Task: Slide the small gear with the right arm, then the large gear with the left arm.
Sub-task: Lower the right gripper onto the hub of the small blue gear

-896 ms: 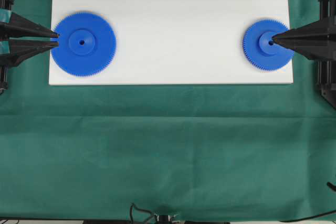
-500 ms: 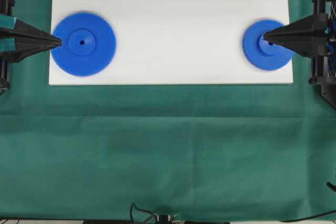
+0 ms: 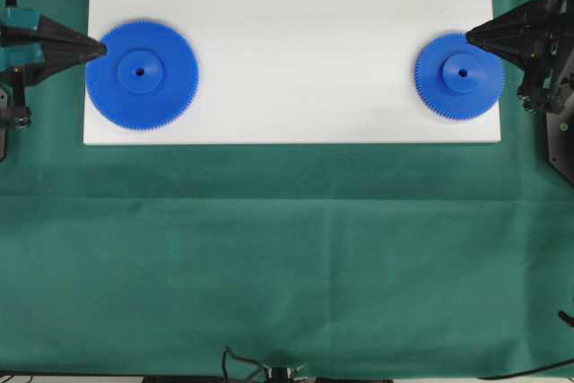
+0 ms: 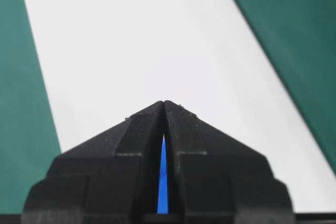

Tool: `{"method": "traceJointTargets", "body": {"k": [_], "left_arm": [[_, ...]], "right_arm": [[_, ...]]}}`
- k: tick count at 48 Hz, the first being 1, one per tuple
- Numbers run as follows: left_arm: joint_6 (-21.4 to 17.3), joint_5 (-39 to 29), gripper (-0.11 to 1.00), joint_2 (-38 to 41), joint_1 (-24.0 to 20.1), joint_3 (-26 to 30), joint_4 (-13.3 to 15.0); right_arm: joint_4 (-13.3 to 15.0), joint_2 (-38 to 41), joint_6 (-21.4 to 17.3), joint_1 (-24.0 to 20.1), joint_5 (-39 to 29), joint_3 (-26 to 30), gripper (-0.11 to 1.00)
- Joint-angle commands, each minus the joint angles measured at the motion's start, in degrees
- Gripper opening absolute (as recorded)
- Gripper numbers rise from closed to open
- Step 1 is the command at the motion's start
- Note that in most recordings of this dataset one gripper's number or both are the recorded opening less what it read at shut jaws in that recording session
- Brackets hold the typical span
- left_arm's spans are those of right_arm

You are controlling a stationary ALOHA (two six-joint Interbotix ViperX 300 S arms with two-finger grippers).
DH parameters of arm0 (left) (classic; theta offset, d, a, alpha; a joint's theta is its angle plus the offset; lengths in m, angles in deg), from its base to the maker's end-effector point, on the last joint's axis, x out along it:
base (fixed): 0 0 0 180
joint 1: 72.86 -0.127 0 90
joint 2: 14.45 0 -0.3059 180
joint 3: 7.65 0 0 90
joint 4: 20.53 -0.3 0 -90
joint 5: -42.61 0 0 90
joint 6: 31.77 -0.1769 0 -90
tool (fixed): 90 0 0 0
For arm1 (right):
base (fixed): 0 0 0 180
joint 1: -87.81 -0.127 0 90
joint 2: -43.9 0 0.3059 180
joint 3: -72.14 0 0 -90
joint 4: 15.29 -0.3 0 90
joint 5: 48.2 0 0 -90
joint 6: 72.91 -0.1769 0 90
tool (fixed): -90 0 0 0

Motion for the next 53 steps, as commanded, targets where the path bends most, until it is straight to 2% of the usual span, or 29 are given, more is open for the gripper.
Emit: {"method": "traceJointTargets", "body": {"k": [1, 33, 53], "left_arm": [[0.09, -0.53, 0.0, 0.44, -0.44, 0.7, 0.09], [0.09, -0.62, 0.0, 0.44, -0.44, 0.7, 0.09], [0.26, -0.79, 0.0, 0.44, -0.44, 0.62, 0.09]], "right_arm": [[0.0, 1.23, -0.09, 0.0, -0.79, 0.79, 0.53], [0.26, 10.02, -0.09, 1.41, -2.99, -0.79, 0.53], [0.79, 20.04, -0.09, 1.93, 1.93, -1.49, 0.53]]}}
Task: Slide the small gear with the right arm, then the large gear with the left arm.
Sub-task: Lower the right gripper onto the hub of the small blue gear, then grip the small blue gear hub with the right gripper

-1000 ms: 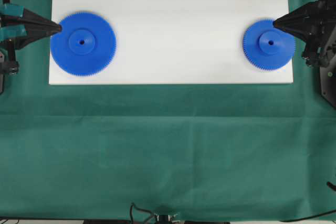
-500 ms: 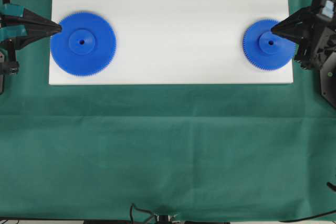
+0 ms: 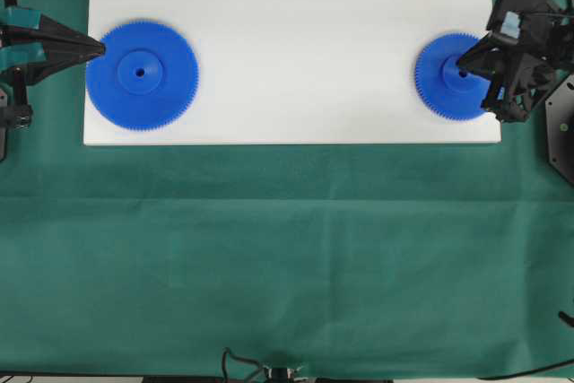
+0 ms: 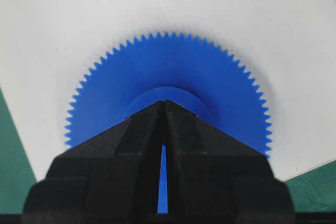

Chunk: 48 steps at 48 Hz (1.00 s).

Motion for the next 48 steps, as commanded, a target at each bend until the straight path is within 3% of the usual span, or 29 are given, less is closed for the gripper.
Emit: {"method": "traceJointTargets", "body": {"k": [1, 33, 48], "left_arm": [[0.09, 0.26, 0.0, 0.44, -0.26, 0.62, 0.0], [0.09, 0.18, 0.0, 0.44, -0.18, 0.44, 0.09], [0.18, 0.09, 0.0, 0.44, -0.18, 0.44, 0.09]], "right_arm": [[0.09, 1.23, -0.09, 0.26, 0.7, 0.44, 0.53], [0.09, 2.9, -0.18, 0.26, 0.7, -0.44, 0.53], [0.09, 8.53, -0.26, 0.26, 0.44, 0.35, 0.53]]}}
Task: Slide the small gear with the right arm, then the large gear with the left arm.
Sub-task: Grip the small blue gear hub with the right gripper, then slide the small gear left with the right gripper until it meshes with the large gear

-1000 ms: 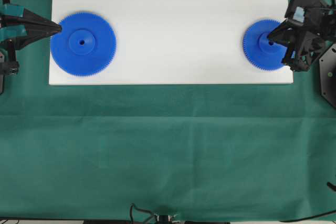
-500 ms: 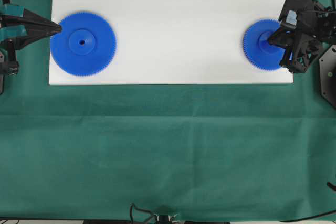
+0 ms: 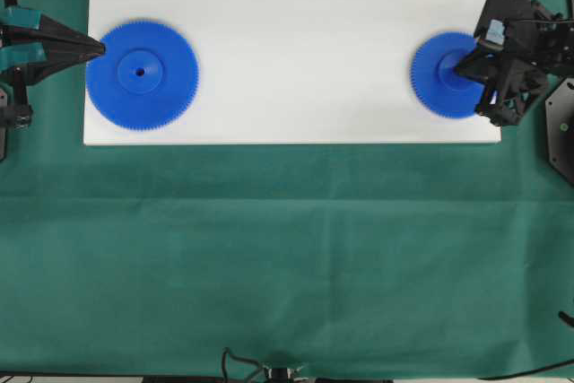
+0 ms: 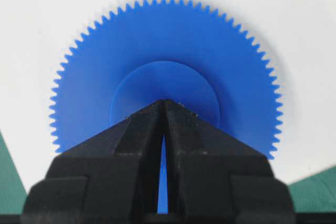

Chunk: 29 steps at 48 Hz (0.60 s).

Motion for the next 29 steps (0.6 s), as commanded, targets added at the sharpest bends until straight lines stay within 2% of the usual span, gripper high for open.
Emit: {"method": "traceJointTargets", "body": {"k": [1, 14, 21, 29], "left_arm": [[0.09, 0.18, 0.0, 0.44, -0.09, 0.53, 0.09], [0.09, 0.18, 0.0, 0.44, -0.09, 0.53, 0.18], [0.09, 0.18, 0.0, 0.44, -0.09, 0.53, 0.18], [0.09, 0.18, 0.0, 0.44, -0.09, 0.44, 0.18]], "right_arm": [[0.09, 2.2, -0.18, 0.09, -0.35, 0.53, 0.53], [0.0, 4.04, -0.18, 0.09, -0.18, 0.97, 0.53], [-1.05, 5.63, -0.44, 0.09, 3.52, 0.97, 0.53], [-1.23, 11.25, -1.49, -0.62, 8.35, 3.08, 0.53]]}}
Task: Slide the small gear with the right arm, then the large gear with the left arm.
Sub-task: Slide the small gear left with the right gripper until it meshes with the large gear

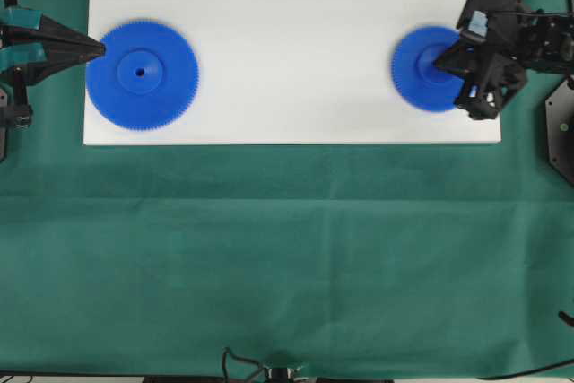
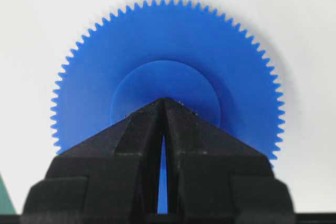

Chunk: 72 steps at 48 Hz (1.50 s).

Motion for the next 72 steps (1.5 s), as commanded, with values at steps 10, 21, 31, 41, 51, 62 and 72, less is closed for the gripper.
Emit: {"method": "traceJointTargets", "body": {"k": [10, 21, 31, 41, 51, 62, 72], "left_arm": [[0.0, 0.0, 0.0, 0.7, -0.09, 0.44, 0.09], [0.0, -0.09, 0.0, 0.7, -0.09, 0.44, 0.09], [0.0, -0.09, 0.0, 0.79, -0.09, 0.44, 0.09], [0.0, -0.09, 0.0, 0.79, -0.09, 0.44, 0.09], [0.0, 0.0, 0.0, 0.79, -0.09, 0.44, 0.09], [0.0, 0.0, 0.0, 0.79, -0.09, 0.44, 0.09], [-0.09, 0.26, 0.0, 0.7, -0.09, 0.53, 0.09]], "right_arm": [[0.0, 11.95, -0.18, -3.08, 2.99, 7.21, 0.53], [1.41, 21.71, 0.18, -6.94, 3.6, 19.07, 0.53], [3.43, 29.79, 0.26, -9.14, 3.25, 30.85, 0.53], [5.98, 36.47, 0.35, -10.9, 1.93, 41.04, 0.53], [7.03, 39.11, 0.62, -11.34, 1.49, 46.67, 0.53], [8.61, 39.81, 0.62, -11.6, 1.49, 47.55, 0.53], [9.32, 39.9, 0.62, -11.6, 1.67, 47.64, 0.53]]}}
